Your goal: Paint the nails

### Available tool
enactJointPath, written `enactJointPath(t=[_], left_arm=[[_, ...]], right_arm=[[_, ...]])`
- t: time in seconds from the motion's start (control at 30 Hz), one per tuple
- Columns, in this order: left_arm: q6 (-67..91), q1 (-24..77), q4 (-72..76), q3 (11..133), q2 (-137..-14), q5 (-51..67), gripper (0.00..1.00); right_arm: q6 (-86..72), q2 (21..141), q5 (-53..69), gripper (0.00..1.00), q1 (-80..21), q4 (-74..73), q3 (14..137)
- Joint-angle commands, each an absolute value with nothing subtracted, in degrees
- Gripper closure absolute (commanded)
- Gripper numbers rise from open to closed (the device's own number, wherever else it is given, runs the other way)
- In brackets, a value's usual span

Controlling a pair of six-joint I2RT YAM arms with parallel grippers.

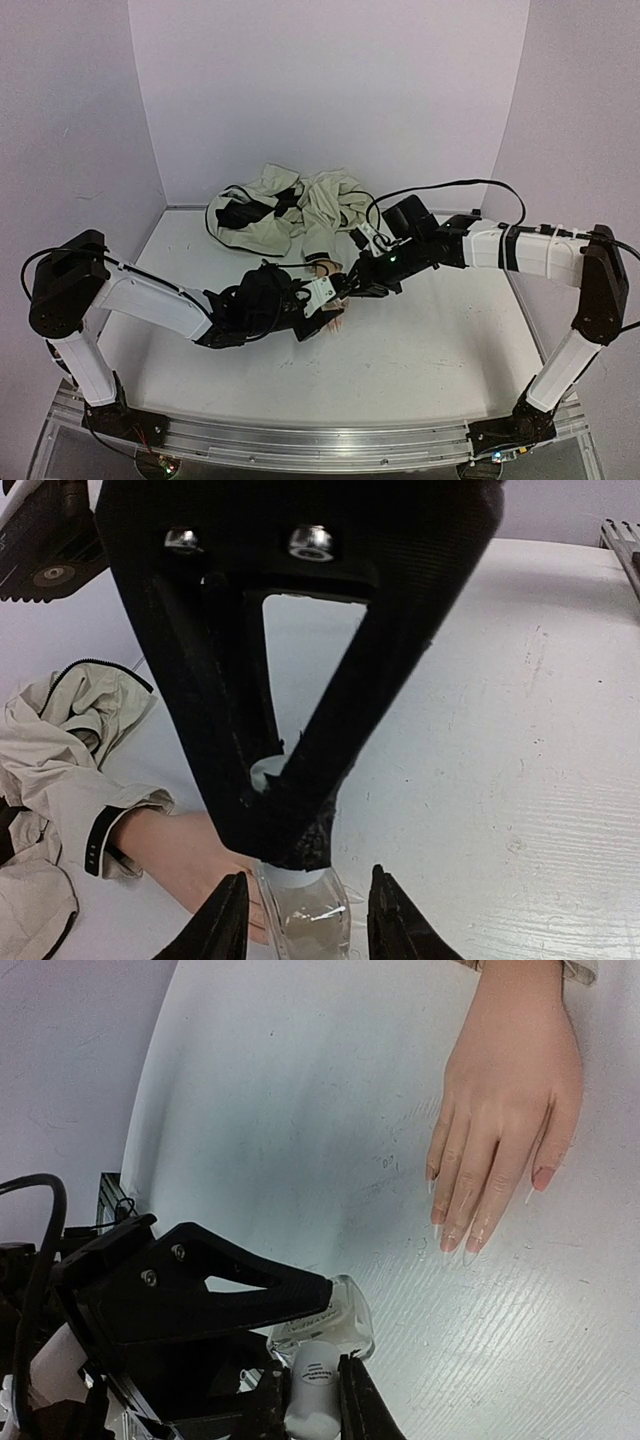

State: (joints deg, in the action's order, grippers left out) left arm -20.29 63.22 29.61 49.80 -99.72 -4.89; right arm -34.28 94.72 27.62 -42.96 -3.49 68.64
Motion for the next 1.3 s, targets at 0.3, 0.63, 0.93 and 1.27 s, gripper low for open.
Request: enactJointPath(t=[0.3, 0.63, 0.93, 1.27], left_arm=[[-20.56, 63.46, 31.70, 52.35, -99.63, -7.67, 0.76], [-12.21, 63.09, 24.25, 49.64, -89.37, 11.69, 0.95], [8.84, 55.79, 23.29, 48.86, -80.48, 52.52, 1.00], [6.96, 54.40, 21.64, 45.18, -75.29, 33.29, 1.00]], right_arm=[[-33.53, 94.25, 27.69, 1.00, -43.96, -4.22, 72.39], [-14.46, 93.69, 27.35, 1.00, -44.03, -3.58, 73.16], [14.25, 92.79, 46.86, 1.00, -44.10, 4.28, 71.37], [11.41, 95.78, 40.07, 0.65, -44.12, 3.63, 79.61]])
